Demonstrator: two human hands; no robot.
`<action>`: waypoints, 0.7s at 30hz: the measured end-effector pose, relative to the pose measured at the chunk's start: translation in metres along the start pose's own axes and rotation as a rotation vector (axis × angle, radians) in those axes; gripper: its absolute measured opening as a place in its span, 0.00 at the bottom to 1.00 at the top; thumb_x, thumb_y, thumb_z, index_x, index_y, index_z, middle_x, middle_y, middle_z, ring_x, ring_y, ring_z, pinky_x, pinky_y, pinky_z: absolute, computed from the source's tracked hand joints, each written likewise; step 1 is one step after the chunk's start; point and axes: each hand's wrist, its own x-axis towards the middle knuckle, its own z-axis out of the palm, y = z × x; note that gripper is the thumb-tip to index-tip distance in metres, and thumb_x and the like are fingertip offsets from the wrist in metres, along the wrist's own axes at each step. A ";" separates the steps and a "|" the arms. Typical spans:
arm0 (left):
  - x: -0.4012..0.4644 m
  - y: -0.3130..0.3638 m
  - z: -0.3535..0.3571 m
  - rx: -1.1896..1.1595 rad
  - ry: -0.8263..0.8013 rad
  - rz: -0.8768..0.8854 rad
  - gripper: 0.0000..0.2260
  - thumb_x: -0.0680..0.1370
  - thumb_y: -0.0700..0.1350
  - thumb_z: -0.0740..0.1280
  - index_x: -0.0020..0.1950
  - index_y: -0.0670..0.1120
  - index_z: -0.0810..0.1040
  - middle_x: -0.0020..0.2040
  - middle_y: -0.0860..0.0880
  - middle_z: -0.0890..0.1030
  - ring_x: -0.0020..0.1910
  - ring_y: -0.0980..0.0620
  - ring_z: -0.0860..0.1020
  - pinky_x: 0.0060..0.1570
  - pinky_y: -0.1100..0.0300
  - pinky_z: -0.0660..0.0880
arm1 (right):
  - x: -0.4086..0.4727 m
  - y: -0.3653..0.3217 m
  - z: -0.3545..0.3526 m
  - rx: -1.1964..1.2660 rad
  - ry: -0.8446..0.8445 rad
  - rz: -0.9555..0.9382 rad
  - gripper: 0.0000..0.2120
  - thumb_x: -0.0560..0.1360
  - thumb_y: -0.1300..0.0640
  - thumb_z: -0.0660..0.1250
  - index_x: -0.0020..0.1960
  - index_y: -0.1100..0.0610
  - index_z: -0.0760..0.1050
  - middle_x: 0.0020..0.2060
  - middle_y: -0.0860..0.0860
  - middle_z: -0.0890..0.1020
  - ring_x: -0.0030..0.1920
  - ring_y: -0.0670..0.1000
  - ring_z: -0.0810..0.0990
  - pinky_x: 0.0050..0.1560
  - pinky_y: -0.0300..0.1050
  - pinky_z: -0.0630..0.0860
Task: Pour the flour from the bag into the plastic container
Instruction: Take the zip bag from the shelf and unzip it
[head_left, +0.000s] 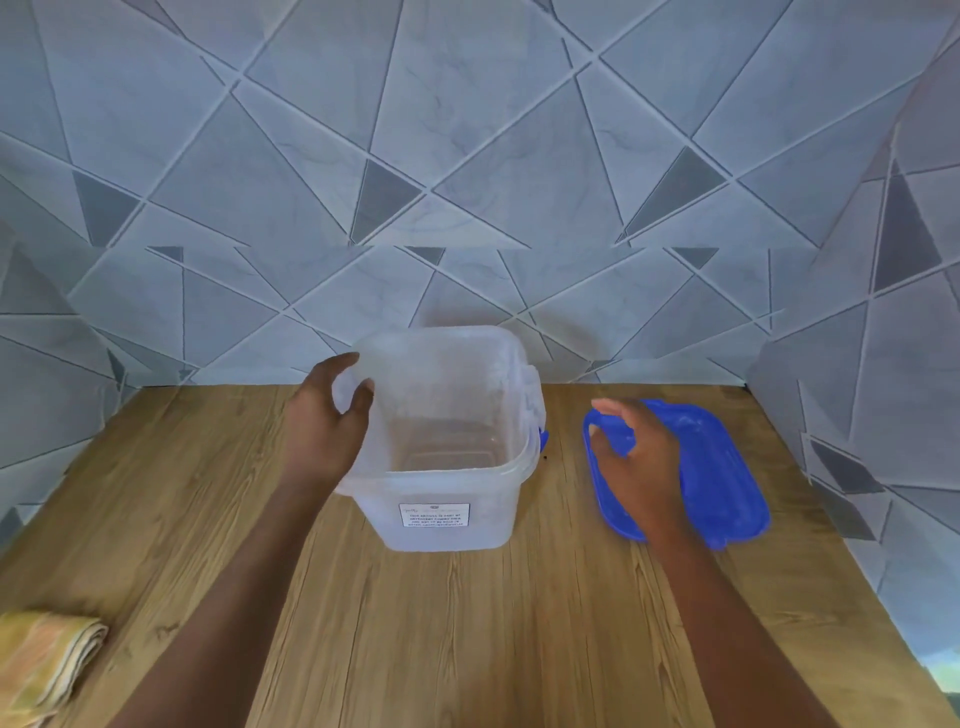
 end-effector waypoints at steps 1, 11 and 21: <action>0.000 0.008 -0.003 -0.062 0.031 0.009 0.16 0.82 0.46 0.67 0.70 0.47 0.77 0.67 0.49 0.80 0.67 0.48 0.77 0.67 0.52 0.74 | 0.010 -0.019 0.005 0.063 0.020 -0.042 0.12 0.76 0.64 0.72 0.59 0.57 0.81 0.54 0.47 0.84 0.56 0.42 0.81 0.57 0.26 0.70; 0.041 0.074 -0.112 -0.322 0.336 0.150 0.10 0.84 0.47 0.64 0.63 0.49 0.79 0.61 0.56 0.83 0.61 0.57 0.80 0.63 0.49 0.79 | 0.083 -0.235 0.094 0.487 -0.079 -0.363 0.07 0.76 0.57 0.72 0.54 0.54 0.82 0.49 0.46 0.86 0.50 0.46 0.84 0.55 0.38 0.80; 0.128 0.069 -0.328 -0.293 0.618 0.375 0.06 0.82 0.44 0.67 0.58 0.48 0.81 0.54 0.54 0.85 0.56 0.55 0.82 0.61 0.49 0.79 | 0.109 -0.472 0.181 0.701 -0.072 -0.724 0.05 0.76 0.62 0.71 0.51 0.55 0.83 0.45 0.45 0.86 0.48 0.45 0.84 0.50 0.39 0.81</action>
